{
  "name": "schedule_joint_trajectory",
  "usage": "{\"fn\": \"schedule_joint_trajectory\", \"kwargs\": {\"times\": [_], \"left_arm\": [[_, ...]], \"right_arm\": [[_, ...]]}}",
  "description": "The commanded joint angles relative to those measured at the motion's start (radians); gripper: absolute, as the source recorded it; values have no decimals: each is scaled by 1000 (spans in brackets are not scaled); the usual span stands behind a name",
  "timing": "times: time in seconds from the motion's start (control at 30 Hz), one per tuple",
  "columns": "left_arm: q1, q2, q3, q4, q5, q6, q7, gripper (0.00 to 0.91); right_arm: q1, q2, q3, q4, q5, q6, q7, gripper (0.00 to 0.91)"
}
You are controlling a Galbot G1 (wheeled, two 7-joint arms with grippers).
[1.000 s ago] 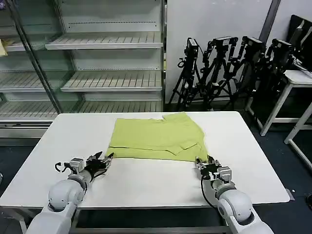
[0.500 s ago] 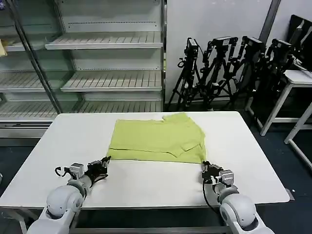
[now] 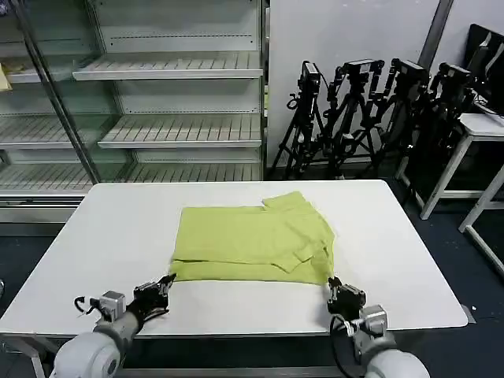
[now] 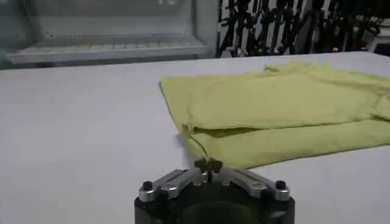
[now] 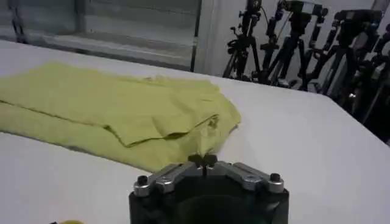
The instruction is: Fold and organize the clothes.
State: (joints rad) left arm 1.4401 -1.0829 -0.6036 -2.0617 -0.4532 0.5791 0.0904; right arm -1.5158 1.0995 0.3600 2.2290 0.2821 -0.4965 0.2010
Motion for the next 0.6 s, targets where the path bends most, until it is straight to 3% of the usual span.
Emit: {"fn": "schedule_joint_trajectory", "kwargs": {"times": [0.03, 0.37, 0.4, 0.43, 0.47, 0.6], "left_arm": [[163, 4, -124, -106, 5, -3, 13, 10], [222, -2, -193, -133, 4, -3, 25, 10], [227, -5, -193, -137, 5, -3, 27, 101], [230, -6, -192, -140, 5, -3, 27, 736], [234, -9, -191, -143, 7, -3, 31, 907], [246, -16, -189, -165, 31, -2, 35, 907]], "right_arm": [[-126, -7, 6, 69, -29, 17, 1, 0], [-200, 1, 29, 113, -52, 24, 7, 0], [-206, 1, 27, 114, -56, 24, 10, 191], [-211, 1, 25, 114, -58, 25, 11, 907], [-218, 3, 20, 117, -60, 24, 9, 907], [-235, 8, 11, 128, -71, 17, 8, 907]]}}
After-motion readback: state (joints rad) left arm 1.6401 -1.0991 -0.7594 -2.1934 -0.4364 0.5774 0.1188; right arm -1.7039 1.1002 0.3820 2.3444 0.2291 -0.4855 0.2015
